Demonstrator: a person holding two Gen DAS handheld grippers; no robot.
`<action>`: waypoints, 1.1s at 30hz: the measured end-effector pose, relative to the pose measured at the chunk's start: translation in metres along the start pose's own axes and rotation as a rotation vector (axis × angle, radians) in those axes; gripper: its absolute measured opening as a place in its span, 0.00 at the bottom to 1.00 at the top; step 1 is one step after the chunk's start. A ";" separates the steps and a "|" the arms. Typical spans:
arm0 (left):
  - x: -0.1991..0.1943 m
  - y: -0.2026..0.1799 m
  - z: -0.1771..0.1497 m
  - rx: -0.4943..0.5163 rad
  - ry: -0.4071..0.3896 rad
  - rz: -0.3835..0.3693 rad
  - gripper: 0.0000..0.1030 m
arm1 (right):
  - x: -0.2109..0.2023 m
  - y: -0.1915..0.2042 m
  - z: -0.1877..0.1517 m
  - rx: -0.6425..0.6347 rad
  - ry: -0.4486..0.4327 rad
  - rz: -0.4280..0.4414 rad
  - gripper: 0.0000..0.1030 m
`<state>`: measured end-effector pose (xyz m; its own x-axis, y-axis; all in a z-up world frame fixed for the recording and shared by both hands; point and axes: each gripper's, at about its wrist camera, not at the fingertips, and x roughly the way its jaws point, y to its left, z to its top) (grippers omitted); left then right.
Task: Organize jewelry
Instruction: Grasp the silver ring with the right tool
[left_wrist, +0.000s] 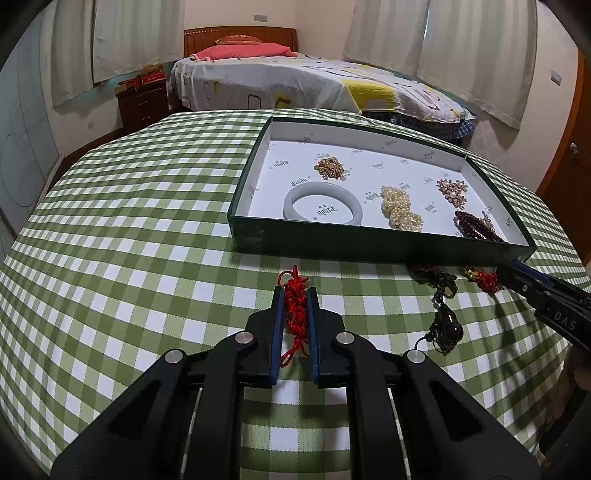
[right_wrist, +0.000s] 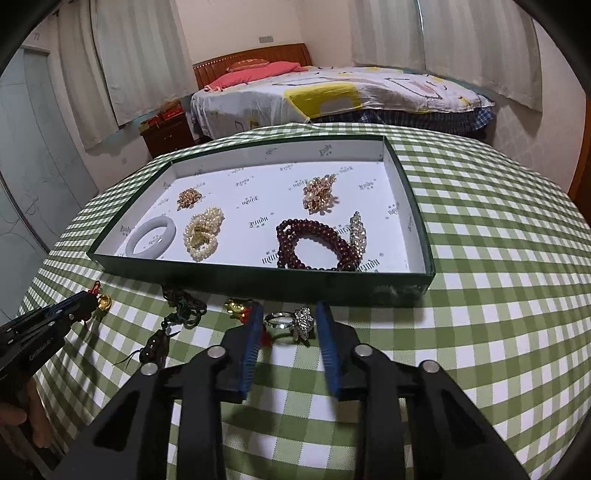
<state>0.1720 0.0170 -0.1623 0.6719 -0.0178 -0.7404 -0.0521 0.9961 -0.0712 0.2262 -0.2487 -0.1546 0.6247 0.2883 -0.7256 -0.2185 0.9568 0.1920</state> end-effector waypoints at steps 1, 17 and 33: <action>0.000 0.000 0.000 0.001 0.001 0.000 0.11 | 0.000 -0.001 -0.001 0.005 0.003 0.005 0.27; -0.003 -0.001 0.000 0.000 -0.011 -0.002 0.11 | -0.021 -0.006 -0.009 -0.006 -0.028 -0.013 0.27; -0.030 -0.006 0.012 0.008 -0.077 -0.026 0.11 | -0.039 -0.005 -0.005 -0.015 -0.074 -0.008 0.27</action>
<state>0.1613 0.0125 -0.1319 0.7279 -0.0370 -0.6847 -0.0286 0.9960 -0.0842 0.1995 -0.2647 -0.1305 0.6799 0.2835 -0.6763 -0.2242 0.9584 0.1764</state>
